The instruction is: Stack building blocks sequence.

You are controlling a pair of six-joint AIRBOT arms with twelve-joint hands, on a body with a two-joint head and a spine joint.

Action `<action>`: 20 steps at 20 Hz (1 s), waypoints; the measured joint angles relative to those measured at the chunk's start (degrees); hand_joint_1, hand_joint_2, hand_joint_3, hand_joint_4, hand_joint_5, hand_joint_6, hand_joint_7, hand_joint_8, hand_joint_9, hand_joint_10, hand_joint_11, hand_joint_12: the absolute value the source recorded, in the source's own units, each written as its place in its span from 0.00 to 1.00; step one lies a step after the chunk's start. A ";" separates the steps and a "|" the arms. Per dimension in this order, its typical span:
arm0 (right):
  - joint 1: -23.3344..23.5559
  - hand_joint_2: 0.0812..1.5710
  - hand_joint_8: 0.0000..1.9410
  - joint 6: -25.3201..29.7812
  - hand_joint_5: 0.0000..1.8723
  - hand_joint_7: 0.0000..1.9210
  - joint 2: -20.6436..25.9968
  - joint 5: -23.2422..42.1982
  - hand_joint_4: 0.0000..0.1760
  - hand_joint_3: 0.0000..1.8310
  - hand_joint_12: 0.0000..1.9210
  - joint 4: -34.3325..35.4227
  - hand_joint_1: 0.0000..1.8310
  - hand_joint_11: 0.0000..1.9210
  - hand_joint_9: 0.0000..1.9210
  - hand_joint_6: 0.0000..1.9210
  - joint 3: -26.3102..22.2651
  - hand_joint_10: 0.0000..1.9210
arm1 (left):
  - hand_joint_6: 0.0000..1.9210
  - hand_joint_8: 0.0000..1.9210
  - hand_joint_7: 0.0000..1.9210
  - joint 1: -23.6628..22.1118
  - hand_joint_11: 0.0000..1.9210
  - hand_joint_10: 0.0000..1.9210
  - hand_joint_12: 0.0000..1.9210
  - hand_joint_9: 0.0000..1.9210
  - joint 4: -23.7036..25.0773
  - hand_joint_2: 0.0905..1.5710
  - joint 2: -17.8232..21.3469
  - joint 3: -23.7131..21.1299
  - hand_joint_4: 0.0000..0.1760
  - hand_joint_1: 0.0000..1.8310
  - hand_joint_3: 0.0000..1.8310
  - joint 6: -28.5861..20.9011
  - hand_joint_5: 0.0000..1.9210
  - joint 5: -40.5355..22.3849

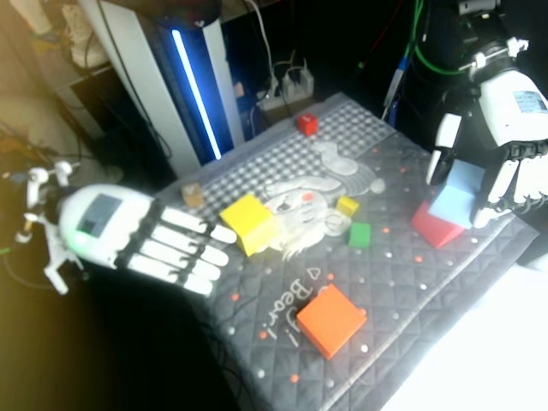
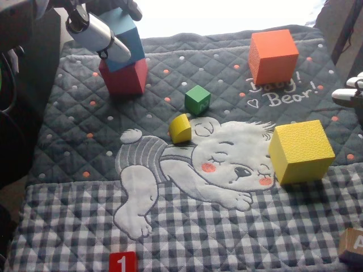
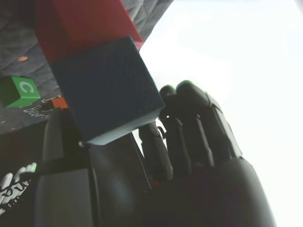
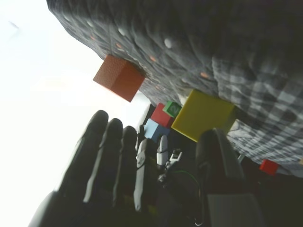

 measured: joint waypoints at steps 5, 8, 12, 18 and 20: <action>0.00 0.70 0.00 0.00 0.15 0.15 0.00 0.00 0.73 0.00 0.13 -0.02 0.55 0.10 0.12 0.00 0.00 0.00 | 0.00 0.00 0.06 0.35 0.00 0.00 0.43 0.08 -0.31 0.56 0.13 -0.31 1.00 0.35 0.00 0.11 0.06 -0.02; 0.00 0.70 0.00 0.00 0.16 0.15 0.00 -0.02 0.72 0.00 0.14 0.11 0.53 0.12 0.13 0.00 0.00 0.00 | 0.00 0.00 0.03 0.33 0.00 0.00 0.41 0.07 -0.37 0.56 0.39 -1.14 1.00 0.33 0.00 0.24 0.02 -1.66; 0.00 0.71 0.00 -0.02 0.15 0.16 -0.13 0.00 0.61 0.00 0.19 0.07 0.51 0.09 0.14 0.00 0.00 0.00 | 0.00 0.00 0.02 1.01 0.00 0.00 0.44 0.06 -1.95 0.55 1.92 -3.02 1.00 0.32 0.00 0.31 0.00 -4.11; 2.34 0.70 0.00 -0.04 0.15 0.18 -0.11 3.32 0.64 0.00 0.08 0.02 0.49 0.11 0.18 0.00 0.26 0.00 | 0.00 0.00 0.00 11.61 0.00 0.00 0.11 0.00 -9.86 0.57 13.07 -18.82 1.00 0.29 0.00 3.43 0.01 -24.39; 4.96 0.71 0.00 -0.11 0.15 0.15 -0.13 3.43 0.56 0.00 0.07 -1.33 0.53 0.10 0.14 0.00 1.07 0.00 | 0.00 0.00 0.00 18.60 0.00 0.00 0.01 0.00 -11.28 0.58 18.56 -25.94 1.00 0.31 0.00 3.50 0.01 -34.36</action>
